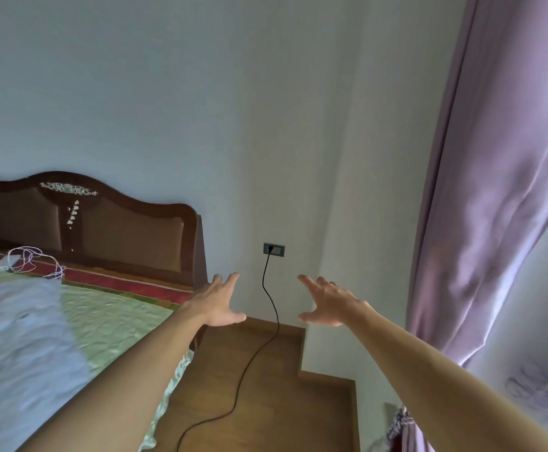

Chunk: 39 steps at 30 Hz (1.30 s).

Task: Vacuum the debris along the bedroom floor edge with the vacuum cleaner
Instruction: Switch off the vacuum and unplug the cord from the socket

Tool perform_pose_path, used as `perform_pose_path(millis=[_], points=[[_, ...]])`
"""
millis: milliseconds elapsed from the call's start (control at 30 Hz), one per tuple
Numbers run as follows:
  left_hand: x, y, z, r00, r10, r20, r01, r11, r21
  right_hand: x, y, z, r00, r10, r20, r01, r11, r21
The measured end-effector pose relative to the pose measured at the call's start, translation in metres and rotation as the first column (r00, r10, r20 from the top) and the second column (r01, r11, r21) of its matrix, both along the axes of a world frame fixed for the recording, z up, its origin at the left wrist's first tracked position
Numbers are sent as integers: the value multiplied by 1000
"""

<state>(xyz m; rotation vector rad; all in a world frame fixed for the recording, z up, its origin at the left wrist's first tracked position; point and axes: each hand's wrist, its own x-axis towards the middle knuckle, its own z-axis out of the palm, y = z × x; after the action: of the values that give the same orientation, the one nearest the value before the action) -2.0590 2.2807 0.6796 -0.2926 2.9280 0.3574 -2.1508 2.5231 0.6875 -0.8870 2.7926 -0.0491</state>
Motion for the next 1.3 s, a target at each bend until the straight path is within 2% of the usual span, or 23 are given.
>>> perform_pose_path(millis=[400, 633, 933, 1300], points=[[-57, -30, -2, 1000, -13, 13, 13, 999, -33, -57, -35, 7, 1000, 0, -6, 0, 1000, -21], [-135, -78, -17, 997, -79, 10, 79, 997, -21, -126, -76, -1, 997, -73, 3, 73, 997, -26], [-246, -161, -26, 968, -248, 43, 252, 962, -102, -217, -164, -21, 984, -166, 58, 166, 986, -1], [-339, -221, -54, 964, -248, 93, 253, 966, -50, -307, -209, -34, 977, -201, 74, 203, 979, -21]])
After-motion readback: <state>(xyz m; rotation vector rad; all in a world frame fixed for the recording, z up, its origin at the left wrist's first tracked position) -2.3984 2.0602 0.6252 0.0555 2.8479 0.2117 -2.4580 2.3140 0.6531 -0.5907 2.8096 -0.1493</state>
